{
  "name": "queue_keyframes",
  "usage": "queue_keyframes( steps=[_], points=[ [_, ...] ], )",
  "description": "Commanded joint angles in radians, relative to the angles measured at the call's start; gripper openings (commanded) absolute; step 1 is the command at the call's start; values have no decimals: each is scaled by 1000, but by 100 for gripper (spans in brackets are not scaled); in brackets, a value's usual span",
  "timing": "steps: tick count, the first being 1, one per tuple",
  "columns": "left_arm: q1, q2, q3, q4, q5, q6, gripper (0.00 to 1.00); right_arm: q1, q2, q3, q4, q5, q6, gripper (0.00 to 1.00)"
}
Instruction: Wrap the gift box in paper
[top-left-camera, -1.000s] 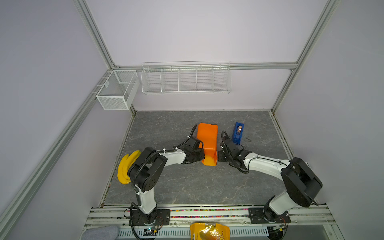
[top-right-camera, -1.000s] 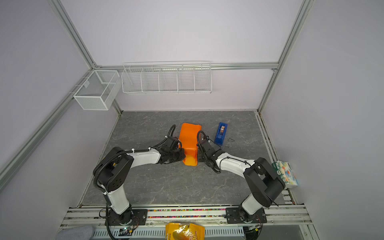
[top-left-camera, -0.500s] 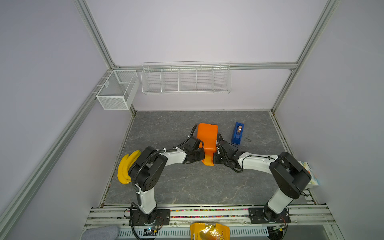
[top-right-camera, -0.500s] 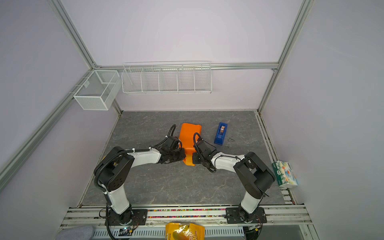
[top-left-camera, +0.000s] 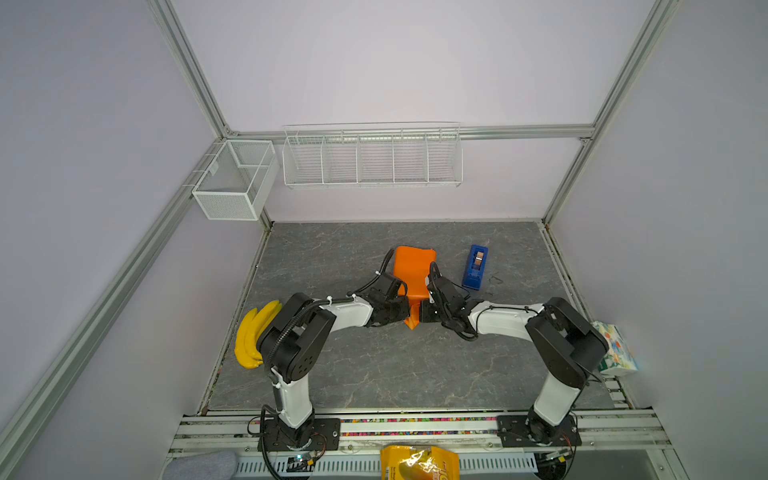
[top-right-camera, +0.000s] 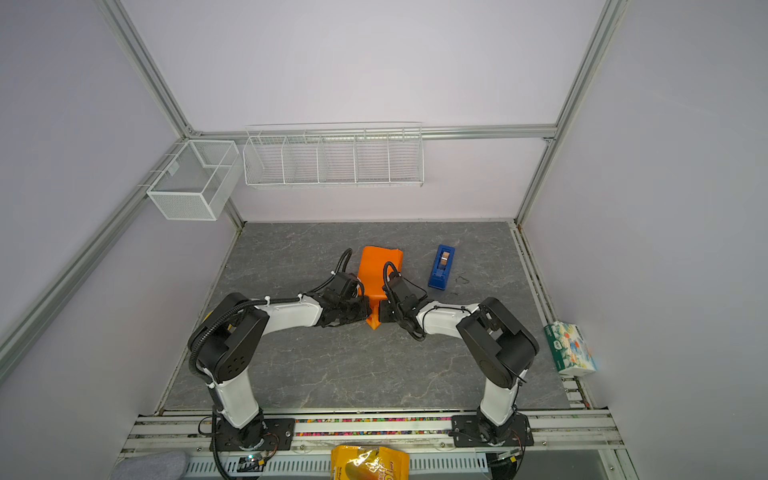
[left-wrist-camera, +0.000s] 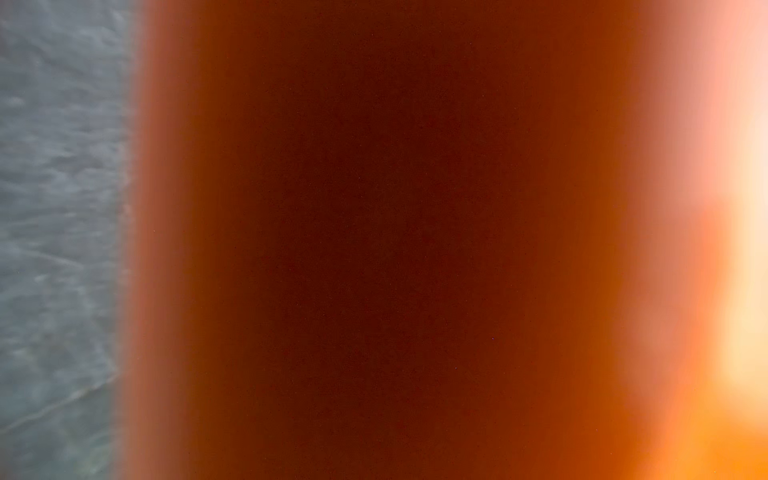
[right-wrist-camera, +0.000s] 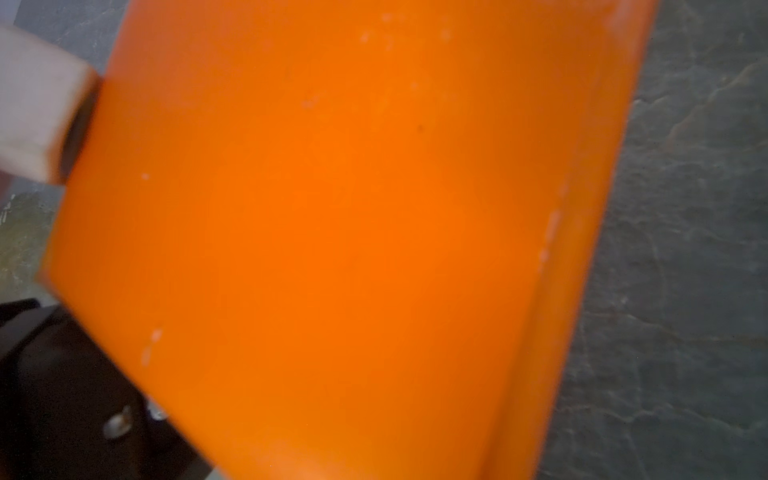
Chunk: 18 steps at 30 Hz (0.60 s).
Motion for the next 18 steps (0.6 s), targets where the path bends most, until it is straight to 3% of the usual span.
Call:
queue_keyframes(
  steps=[1, 18],
  points=[
    [0, 26, 19, -18, 9, 6, 1, 5, 37, 26, 65, -23, 26, 6],
    [0, -36, 12, -28, -14, 8, 0, 4, 88, -4, 141, -83, 74, 6]
  ],
)
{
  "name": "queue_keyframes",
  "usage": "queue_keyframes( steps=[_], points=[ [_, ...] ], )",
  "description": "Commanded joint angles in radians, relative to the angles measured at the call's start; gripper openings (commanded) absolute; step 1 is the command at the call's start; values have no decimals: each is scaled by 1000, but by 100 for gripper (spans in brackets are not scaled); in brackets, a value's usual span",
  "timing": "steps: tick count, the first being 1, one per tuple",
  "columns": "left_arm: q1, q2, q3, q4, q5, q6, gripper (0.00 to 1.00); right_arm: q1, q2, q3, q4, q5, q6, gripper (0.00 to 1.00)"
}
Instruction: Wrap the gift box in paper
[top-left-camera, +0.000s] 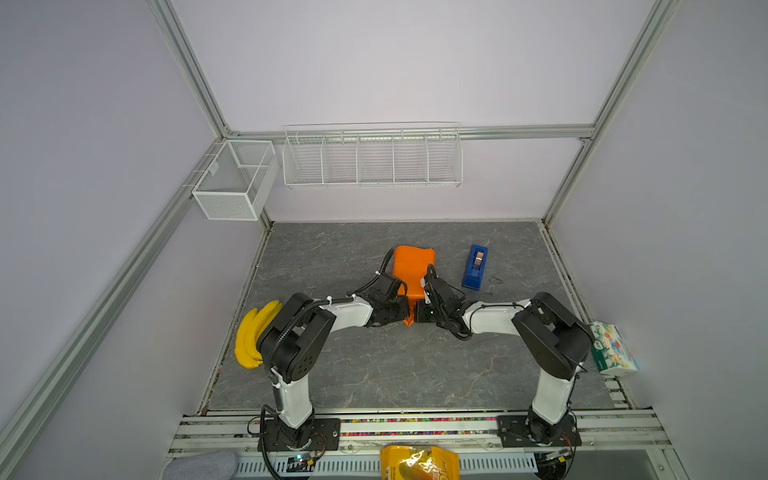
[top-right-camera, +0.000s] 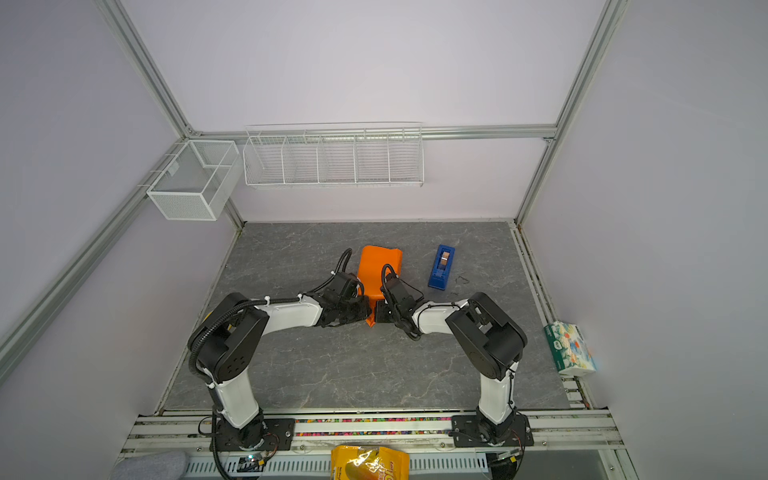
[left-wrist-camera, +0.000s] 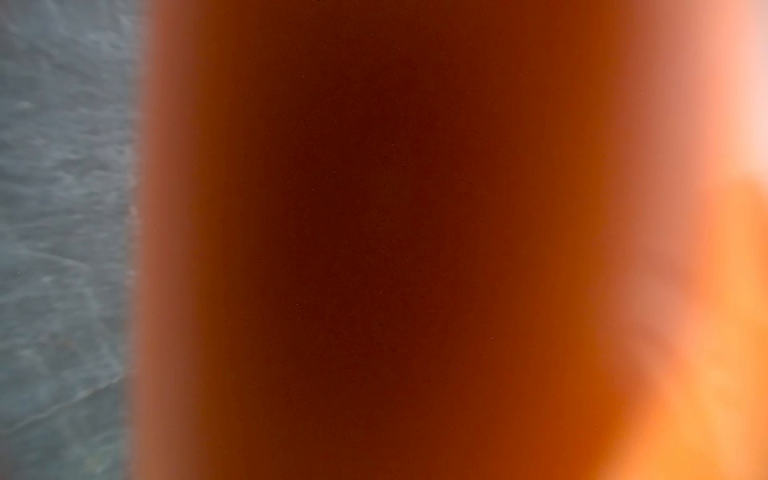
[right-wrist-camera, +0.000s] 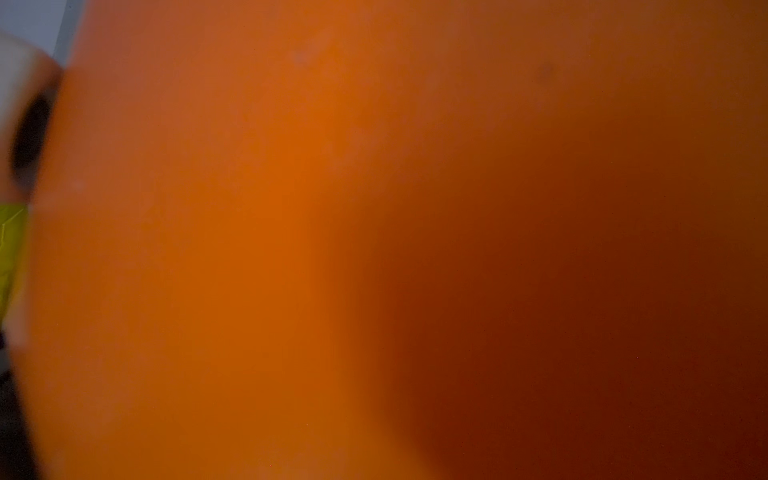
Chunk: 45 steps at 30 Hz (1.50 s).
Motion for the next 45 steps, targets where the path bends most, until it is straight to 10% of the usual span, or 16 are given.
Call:
queue_keyframes(
  steps=[1, 45],
  points=[
    [0, -45, 12, -29, -15, 9, 0, 4, 14, -10, 35, -8, 17, 6],
    [22, -1, 69, -122, -65, 35, 0, 1, 56, 9, 39, -57, 28, 6]
  ],
)
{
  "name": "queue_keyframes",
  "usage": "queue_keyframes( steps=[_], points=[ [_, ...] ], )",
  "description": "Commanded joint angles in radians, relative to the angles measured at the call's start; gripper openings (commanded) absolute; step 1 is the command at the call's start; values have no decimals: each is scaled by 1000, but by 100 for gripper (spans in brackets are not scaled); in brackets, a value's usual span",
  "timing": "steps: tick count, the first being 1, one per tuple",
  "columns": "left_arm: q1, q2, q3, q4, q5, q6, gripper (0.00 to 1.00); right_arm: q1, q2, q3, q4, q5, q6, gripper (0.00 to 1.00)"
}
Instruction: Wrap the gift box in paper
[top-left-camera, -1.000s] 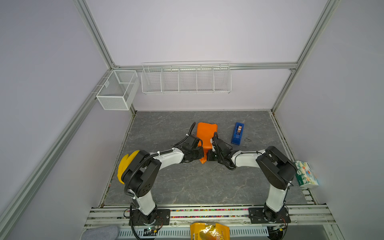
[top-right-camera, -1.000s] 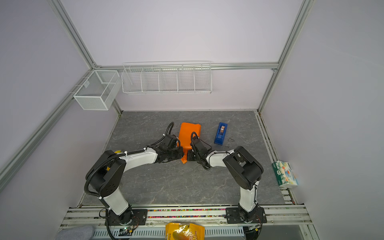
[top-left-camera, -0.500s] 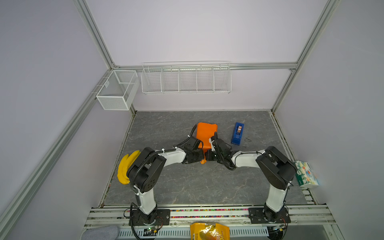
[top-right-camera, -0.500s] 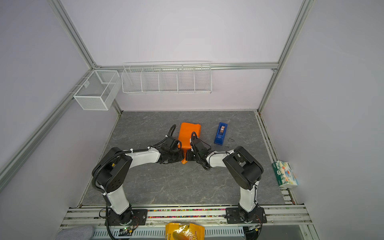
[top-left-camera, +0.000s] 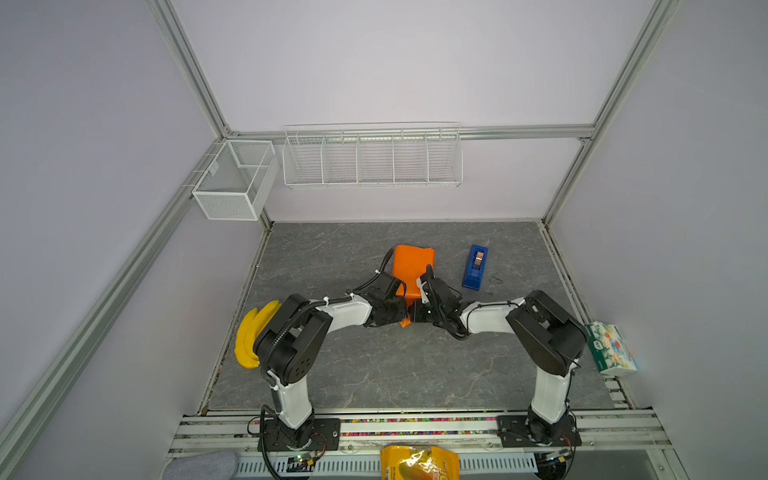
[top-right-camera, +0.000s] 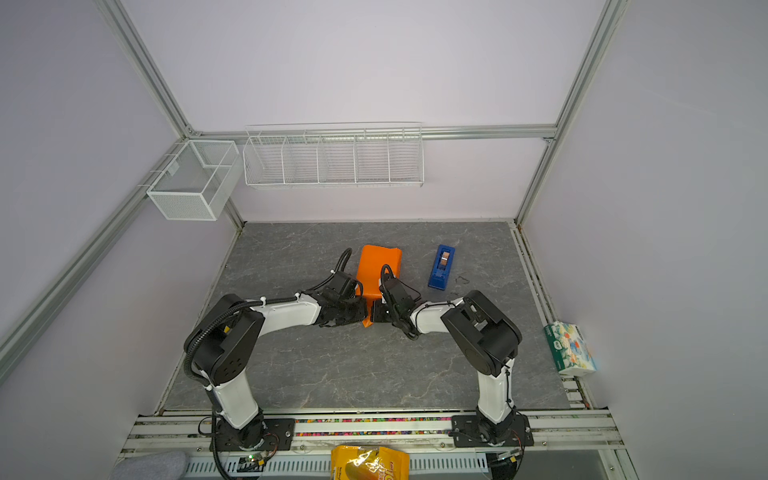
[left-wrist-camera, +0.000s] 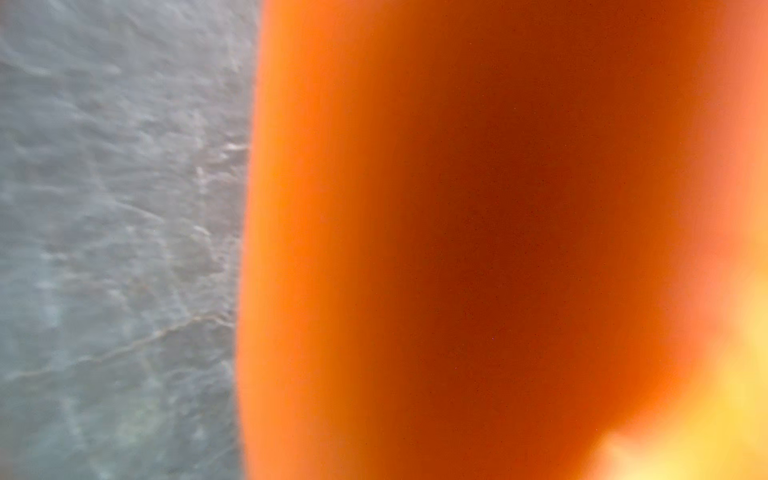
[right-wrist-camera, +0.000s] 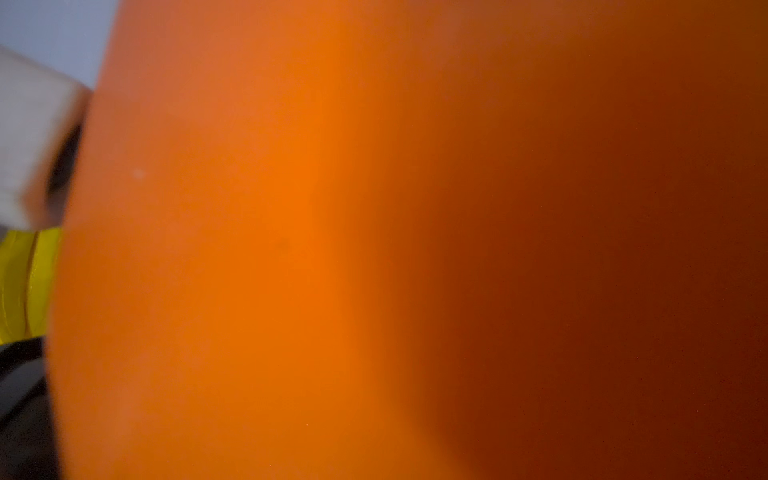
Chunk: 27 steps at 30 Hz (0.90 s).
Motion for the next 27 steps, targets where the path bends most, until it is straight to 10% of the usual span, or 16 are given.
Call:
queue_keyframes(
  steps=[1, 27],
  points=[
    [12, 24, 52, -10, -35, 21, 0, 1, 16, 1, -31, 13, 14, 6],
    [20, 97, 56, 59, 10, -27, 0, 1, -28, -53, 10, 19, 12, 6]
  ],
)
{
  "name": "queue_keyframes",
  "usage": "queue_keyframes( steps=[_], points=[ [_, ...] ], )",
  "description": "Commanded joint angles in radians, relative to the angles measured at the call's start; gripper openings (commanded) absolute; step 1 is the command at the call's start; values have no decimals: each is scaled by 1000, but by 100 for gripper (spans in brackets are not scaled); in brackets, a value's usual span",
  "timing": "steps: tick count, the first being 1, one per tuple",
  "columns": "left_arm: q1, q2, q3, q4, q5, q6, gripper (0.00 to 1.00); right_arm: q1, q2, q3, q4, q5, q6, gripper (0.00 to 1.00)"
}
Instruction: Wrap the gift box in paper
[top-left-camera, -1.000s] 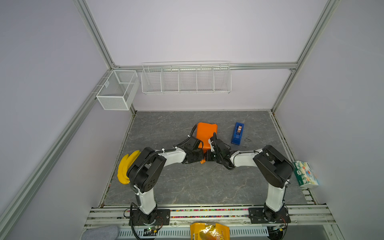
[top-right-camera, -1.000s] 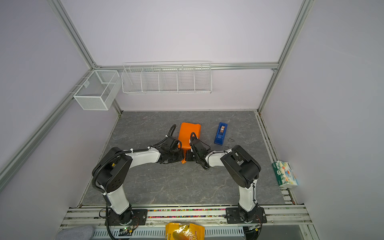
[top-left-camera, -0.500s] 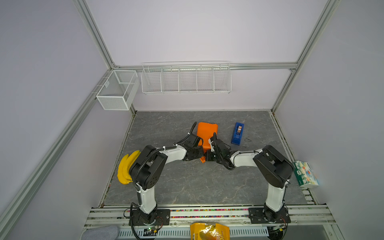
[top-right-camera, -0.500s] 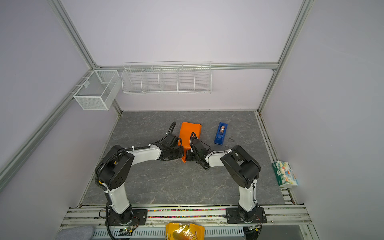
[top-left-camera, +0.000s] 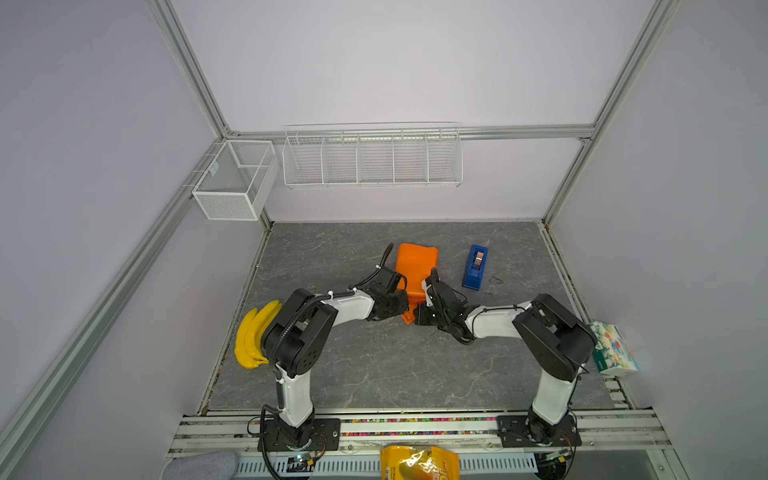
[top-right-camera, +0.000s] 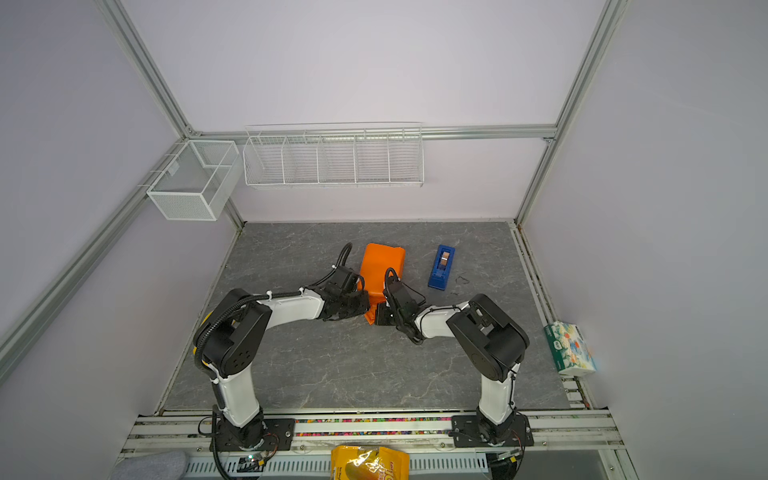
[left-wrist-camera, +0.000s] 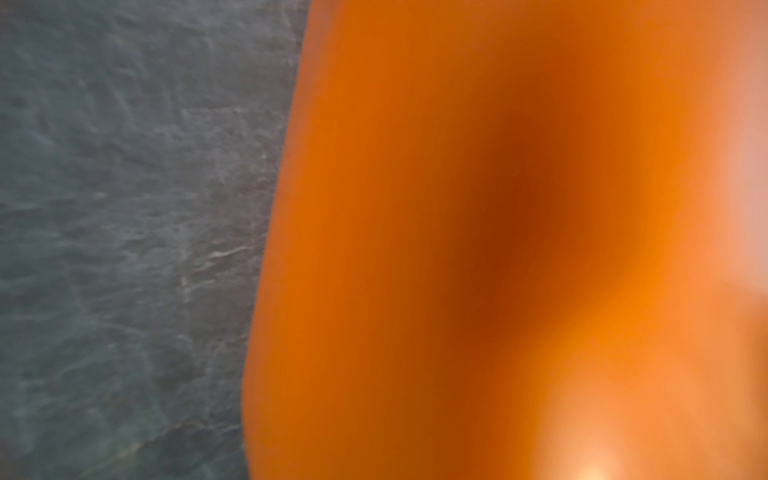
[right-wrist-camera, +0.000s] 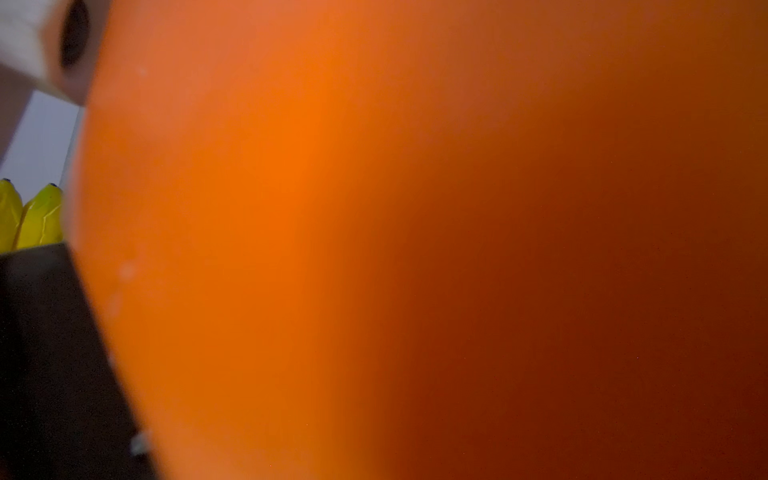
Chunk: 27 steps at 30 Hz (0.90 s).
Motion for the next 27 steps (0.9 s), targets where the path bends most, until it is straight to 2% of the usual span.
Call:
queue_keyframes(
  steps=[1, 7, 17, 27],
  points=[
    [5, 27, -5, 12, 6, -15, 0, 0, 32, 16, -1, -16, 8, 6],
    [5, 26, -15, 12, 8, -18, 0, -1, 54, 53, 32, -42, 5, 6],
    [5, 7, -28, 14, 4, -20, 0, -1, 7, -15, 139, -61, 6, 7],
    [5, -6, -45, 25, 9, -24, 0, -2, 44, 16, 144, -74, 4, 7]
  ],
)
